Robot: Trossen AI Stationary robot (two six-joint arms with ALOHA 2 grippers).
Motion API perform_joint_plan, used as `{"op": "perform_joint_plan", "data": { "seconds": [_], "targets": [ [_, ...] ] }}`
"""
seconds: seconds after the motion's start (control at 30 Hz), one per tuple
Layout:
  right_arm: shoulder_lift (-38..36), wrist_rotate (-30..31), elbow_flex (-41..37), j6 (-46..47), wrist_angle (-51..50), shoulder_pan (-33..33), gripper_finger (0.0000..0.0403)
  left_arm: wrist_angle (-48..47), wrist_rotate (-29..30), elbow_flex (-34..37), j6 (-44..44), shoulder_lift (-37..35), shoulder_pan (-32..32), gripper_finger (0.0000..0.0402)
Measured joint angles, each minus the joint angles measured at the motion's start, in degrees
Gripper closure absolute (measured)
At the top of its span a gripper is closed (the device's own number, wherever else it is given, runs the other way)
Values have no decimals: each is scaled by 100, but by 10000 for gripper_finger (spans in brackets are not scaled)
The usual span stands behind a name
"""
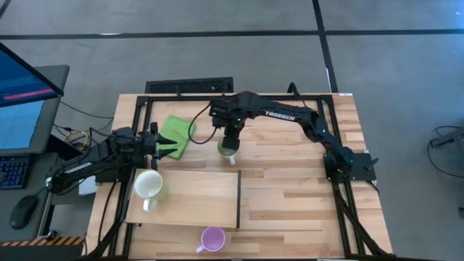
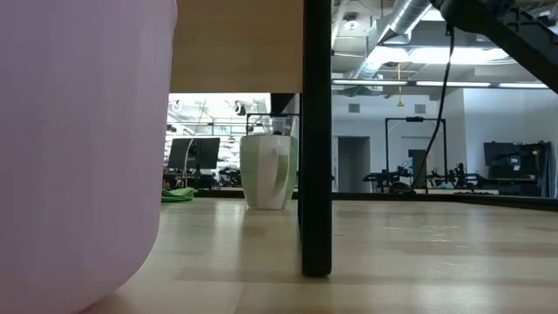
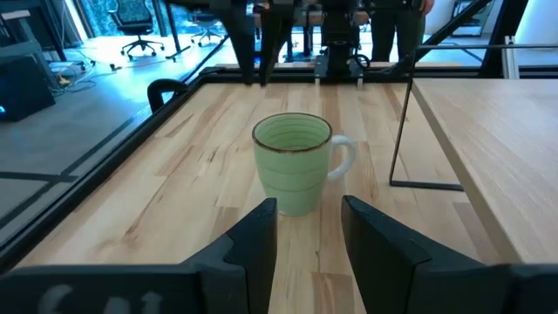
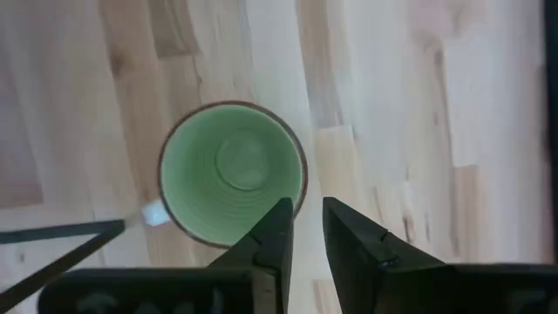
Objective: Stack small to large cups/mugs on shelf
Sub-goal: Put the green mug on the shelf
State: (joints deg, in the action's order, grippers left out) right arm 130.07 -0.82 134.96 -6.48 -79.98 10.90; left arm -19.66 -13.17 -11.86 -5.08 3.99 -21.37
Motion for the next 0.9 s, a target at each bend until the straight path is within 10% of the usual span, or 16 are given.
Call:
{"op": "perform_joint_plan", "data": {
  "seconds": [0.9],
  "targets": [
    [-2260,131,-23,61,-868,1,316,15,-2,0,244,0,0,280]
  ]
}}
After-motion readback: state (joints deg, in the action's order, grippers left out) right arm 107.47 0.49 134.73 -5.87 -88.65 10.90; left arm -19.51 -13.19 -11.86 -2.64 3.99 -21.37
